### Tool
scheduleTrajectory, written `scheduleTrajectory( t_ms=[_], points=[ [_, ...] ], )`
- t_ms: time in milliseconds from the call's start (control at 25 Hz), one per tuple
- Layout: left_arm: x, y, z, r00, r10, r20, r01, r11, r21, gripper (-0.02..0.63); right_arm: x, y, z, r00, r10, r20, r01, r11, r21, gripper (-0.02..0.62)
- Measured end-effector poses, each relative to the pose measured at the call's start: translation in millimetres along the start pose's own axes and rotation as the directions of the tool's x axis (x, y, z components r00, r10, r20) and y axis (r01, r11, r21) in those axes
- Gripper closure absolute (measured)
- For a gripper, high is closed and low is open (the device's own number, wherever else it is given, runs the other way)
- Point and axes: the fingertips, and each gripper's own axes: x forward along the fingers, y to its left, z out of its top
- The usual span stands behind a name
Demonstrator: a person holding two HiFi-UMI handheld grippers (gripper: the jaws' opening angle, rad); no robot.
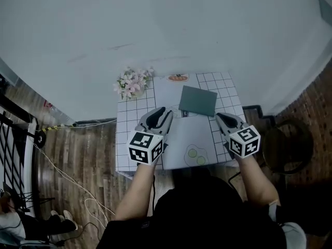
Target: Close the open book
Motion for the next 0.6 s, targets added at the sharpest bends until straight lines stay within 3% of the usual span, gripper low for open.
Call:
scheduleTrajectory(
  t_ms=[200, 400, 600],
  points=[
    [-13, 2, 17, 0.999, 0.035, 0.018, -0.035, 0.999, 0.014, 0.500, -24, 15, 43, 0.994, 0.052, 0.092, -0.045, 0.996, -0.073, 0.592],
    [-5, -9, 29, 0.998, 0.060, 0.034, -0.060, 0.998, 0.006, 0.500, -60, -5, 83, 0.971, 0.040, 0.237, -0.036, 0.999, -0.020, 0.592],
    [17, -42, 34, 0.997, 0.075, 0.028, -0.075, 0.997, -0.009, 0.500, -93, -41, 89, 0.957, 0.037, 0.289, -0.038, 0.999, 0.000, 0.592]
  ],
)
